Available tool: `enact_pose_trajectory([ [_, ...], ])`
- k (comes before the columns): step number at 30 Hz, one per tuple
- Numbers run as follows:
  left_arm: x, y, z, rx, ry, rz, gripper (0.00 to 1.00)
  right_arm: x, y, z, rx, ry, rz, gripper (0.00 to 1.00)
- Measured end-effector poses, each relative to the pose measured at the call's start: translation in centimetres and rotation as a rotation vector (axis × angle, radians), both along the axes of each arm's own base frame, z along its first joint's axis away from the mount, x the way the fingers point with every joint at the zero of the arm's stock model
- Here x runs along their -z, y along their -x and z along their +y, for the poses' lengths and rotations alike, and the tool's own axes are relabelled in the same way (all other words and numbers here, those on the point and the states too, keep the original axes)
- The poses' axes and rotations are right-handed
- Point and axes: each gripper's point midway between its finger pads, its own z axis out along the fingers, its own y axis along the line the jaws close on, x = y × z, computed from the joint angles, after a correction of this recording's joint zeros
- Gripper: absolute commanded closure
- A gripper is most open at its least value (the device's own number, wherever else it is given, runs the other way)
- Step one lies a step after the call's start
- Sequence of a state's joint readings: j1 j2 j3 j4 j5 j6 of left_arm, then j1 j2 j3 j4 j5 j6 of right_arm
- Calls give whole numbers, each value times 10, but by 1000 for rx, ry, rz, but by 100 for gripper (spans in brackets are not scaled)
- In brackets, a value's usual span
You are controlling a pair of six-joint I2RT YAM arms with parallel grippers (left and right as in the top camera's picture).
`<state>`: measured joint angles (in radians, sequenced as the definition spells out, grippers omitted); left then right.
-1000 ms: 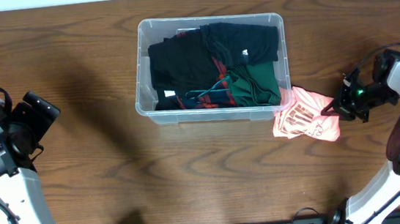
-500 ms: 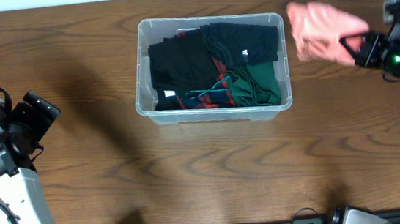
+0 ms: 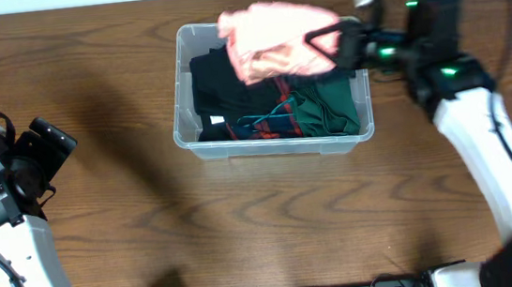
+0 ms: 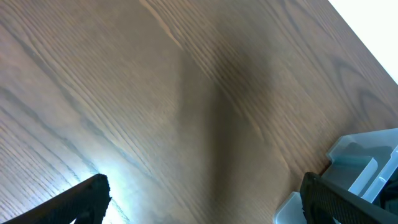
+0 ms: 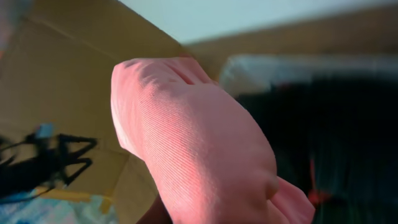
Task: Pack container
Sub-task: 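Carry the pink shirt with the right gripper and lower it into the bin, then press the pink shirt down inside the bin with the right gripper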
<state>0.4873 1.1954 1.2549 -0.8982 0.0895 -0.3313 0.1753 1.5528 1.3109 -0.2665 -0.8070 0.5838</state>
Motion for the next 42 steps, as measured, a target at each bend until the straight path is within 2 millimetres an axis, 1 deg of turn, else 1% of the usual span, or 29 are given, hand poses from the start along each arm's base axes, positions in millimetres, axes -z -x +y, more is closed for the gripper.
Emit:
enact_pose_trajectory([
  [2,0,0,0,0,0,0,2,37,-5,2,46,48,123,99],
  [3,0,0,0,0,0,0,2,60,-8,-2,90,91,196,99],
  [4,0,0,0,0,0,0,2,75,-10,-7,122,124,236,99],
  [5,0,0,0,0,0,0,2,95,-14,-16,175,178,280,99],
  [7,0,0,0,0,0,0,2,121,-23,-33,258,267,314,99],
  [8,0,0,0,0,0,0,2,127,-25,-38,280,294,313,97],
  [9,0,0,0,0,0,0,2,132,-28,-43,300,321,310,86],
  [10,0,0,0,0,0,0,2,135,-30,-47,321,346,304,67],
  [11,0,0,0,0,0,0,2,137,-31,-50,333,364,298,57],
  [12,0,0,0,0,0,0,2,137,-33,-53,340,379,288,50],
  [16,0,0,0,0,0,0,2,139,-36,-62,353,439,248,48],
  [18,0,0,0,0,0,0,2,135,-37,-66,355,452,227,47],
  [19,0,0,0,0,0,0,2,132,-38,-69,359,454,216,48],
  [20,0,0,0,0,0,0,2,125,-39,-73,368,449,196,51],
  [22,0,0,0,0,0,0,2,102,-44,-79,385,425,126,60],
  [24,0,0,0,0,0,0,2,63,-48,-81,395,374,17,66],
  [25,0,0,0,0,0,0,2,48,-48,-79,392,353,-26,68],
  [27,0,0,0,0,0,0,2,11,-45,-69,367,294,-123,69],
  [28,0,0,0,0,0,0,2,-2,-43,-63,352,272,-158,67],
  [30,0,0,0,0,0,0,2,-16,-40,-48,314,242,-203,65],
  [32,0,0,0,0,0,0,2,-15,-40,-26,262,226,-221,67],
  [34,0,0,0,0,0,0,2,-2,-43,0,208,216,-223,70],
  [35,0,0,0,0,0,0,2,11,-47,14,176,216,-213,73],
  [37,0,0,0,0,0,0,2,44,-53,37,128,228,-176,80],
  [38,0,0,0,0,0,0,2,63,-56,45,109,239,-148,82],
  [40,0,0,0,0,0,0,2,110,-60,58,80,270,-73,84],
  [42,0,0,0,0,0,0,2,155,-62,62,64,304,4,85],
])
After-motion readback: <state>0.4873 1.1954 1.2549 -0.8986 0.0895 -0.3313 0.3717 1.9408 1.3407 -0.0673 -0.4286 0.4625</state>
